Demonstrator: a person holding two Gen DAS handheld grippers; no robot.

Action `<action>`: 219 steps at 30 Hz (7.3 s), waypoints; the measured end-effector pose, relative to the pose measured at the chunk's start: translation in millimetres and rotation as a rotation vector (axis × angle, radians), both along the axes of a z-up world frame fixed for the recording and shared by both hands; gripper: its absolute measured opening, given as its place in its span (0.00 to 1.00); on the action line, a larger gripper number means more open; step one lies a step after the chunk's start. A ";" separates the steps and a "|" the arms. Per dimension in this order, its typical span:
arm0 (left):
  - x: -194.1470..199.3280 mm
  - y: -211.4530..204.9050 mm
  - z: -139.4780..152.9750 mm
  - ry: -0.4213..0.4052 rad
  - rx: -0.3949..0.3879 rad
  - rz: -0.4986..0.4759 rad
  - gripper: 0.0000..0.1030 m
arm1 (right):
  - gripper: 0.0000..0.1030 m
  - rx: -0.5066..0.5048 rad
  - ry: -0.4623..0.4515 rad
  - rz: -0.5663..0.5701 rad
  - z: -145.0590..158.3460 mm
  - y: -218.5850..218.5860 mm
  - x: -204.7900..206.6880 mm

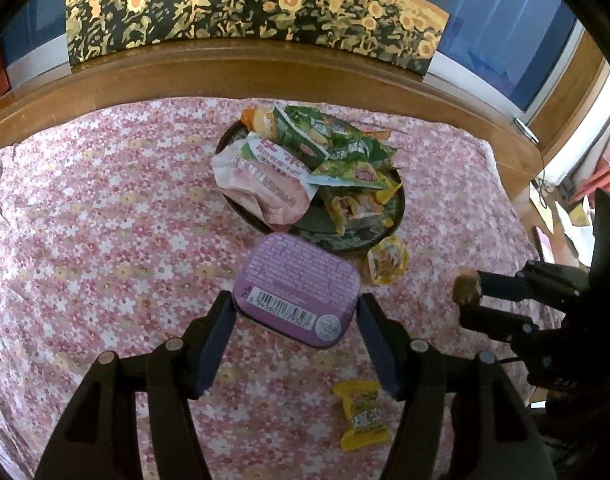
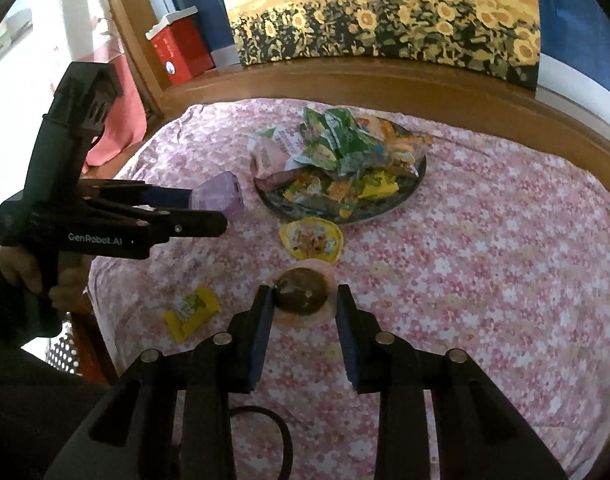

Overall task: Organize snacks
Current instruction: 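Carry the purple tin with the left tool while the right tool carries the brown cake to the plate, then lower and open the left tool onto the plate while the right tool releases the brown cake, then withdraw both open tools from the plate toward the remaining snacks, then grasp the yellow packet with the left tool while the right tool grasps the yellow jelly cup, then carry the yellow packet with the left tool while the right tool carries the jelly cup to the plate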

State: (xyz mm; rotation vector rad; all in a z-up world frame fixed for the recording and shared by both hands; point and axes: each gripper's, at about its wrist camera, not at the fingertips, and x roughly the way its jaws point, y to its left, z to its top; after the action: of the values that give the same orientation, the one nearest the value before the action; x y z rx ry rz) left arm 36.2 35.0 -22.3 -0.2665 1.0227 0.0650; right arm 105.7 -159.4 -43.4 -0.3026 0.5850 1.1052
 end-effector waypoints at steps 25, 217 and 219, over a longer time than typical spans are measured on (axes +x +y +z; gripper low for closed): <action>25.3 12.7 25.0 -0.109 0.020 -0.008 0.64 | 0.31 0.022 -0.025 -0.015 18.8 20.0 16.2; -1.4 -6.8 47.4 -0.117 0.146 0.115 0.18 | 0.34 0.194 -0.001 -0.153 44.6 7.1 16.6; 3.6 -7.7 50.0 -0.124 0.152 0.108 0.18 | 0.34 0.208 0.000 -0.153 47.3 5.0 18.7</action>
State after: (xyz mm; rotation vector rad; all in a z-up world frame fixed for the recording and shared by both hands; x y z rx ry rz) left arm 39.8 27.3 27.7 -0.1846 0.8747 0.2202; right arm 124.4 -154.4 3.9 -0.0767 0.4801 1.0081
